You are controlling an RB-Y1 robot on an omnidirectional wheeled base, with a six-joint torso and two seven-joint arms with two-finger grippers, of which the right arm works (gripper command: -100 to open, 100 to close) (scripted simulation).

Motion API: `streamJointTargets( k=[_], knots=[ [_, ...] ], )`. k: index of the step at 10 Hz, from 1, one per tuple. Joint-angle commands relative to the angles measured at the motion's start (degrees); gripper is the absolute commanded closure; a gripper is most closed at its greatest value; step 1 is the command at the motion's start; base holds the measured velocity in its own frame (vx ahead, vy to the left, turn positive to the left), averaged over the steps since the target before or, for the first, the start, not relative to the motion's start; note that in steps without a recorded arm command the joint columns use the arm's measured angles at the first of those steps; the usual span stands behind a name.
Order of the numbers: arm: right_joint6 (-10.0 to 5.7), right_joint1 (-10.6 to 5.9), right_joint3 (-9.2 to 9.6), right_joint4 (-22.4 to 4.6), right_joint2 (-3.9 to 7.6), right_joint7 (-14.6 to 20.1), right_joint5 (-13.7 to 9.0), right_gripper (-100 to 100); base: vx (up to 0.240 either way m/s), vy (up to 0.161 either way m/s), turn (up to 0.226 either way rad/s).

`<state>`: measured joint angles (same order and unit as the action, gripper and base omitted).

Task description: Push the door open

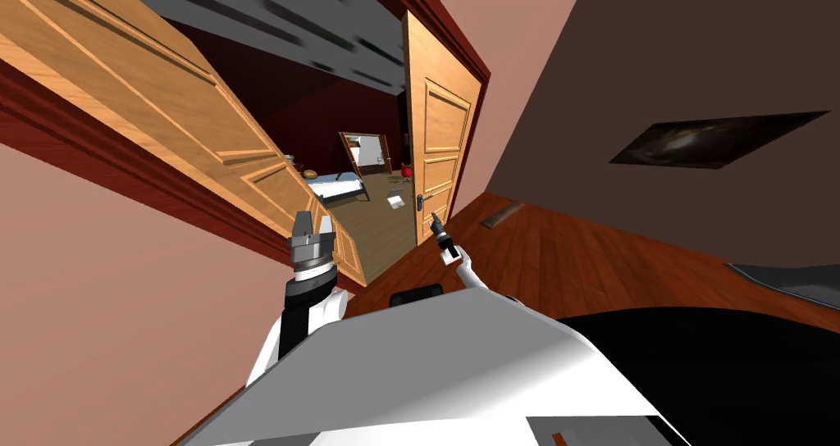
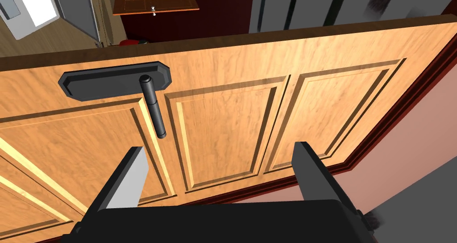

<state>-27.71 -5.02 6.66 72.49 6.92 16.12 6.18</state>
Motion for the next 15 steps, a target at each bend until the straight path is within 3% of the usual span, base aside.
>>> streamJointTargets(
  k=[1, 15],
  knots=[
    [-0.13, -1.6, 0.34, -2.34, 0.08, 0.76, 0.57, -100, 0.088, -0.118, 0.051],
    [-2.19, -14.49, 2.81, -21.9, 1.02, 6.6, 4.8, -100, 0.074, -0.108, 0.051]
  ],
)
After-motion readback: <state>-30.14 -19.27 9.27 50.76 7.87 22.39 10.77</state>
